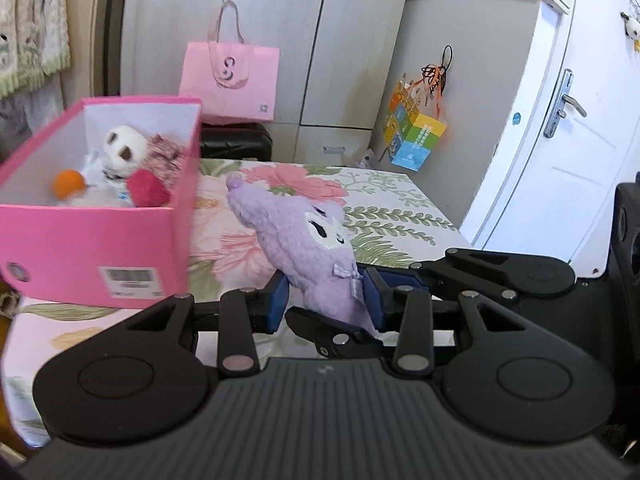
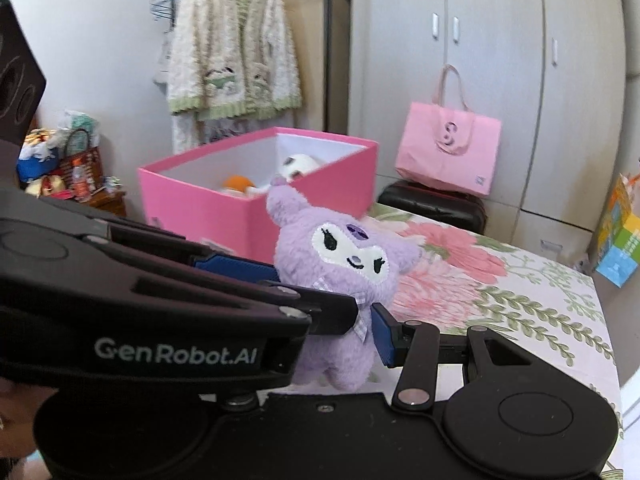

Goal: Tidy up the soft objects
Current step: 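Lift the purple plush with the left gripper and carry it over the pink box, then open the left gripper to drop the purple plush into the box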

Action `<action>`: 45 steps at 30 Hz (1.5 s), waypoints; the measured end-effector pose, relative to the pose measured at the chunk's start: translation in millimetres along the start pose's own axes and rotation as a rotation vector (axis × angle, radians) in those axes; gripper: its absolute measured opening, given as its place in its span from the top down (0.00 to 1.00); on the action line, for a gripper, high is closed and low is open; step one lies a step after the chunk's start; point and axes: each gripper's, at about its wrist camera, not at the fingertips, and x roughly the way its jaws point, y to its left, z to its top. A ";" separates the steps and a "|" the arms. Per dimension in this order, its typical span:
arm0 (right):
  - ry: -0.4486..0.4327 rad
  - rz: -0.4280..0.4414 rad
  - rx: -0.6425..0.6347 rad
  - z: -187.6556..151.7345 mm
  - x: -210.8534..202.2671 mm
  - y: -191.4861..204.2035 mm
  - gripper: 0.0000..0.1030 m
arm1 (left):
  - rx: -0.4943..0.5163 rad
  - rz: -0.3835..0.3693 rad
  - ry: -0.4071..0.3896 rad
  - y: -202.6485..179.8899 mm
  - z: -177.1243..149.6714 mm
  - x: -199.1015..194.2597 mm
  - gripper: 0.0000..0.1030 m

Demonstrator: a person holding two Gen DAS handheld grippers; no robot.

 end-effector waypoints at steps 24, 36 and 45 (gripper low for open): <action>-0.153 0.204 -0.064 97.5 47.1 51.2 0.49 | -0.027 0.090 -0.158 92.2 70.7 -46.4 0.62; -0.020 0.274 -0.039 148.8 142.5 22.2 0.49 | -0.174 0.059 -0.065 167.8 120.7 27.3 0.62; 0.179 0.320 -0.080 165.7 201.8 11.5 0.49 | -0.296 0.037 0.037 208.8 122.8 72.7 0.63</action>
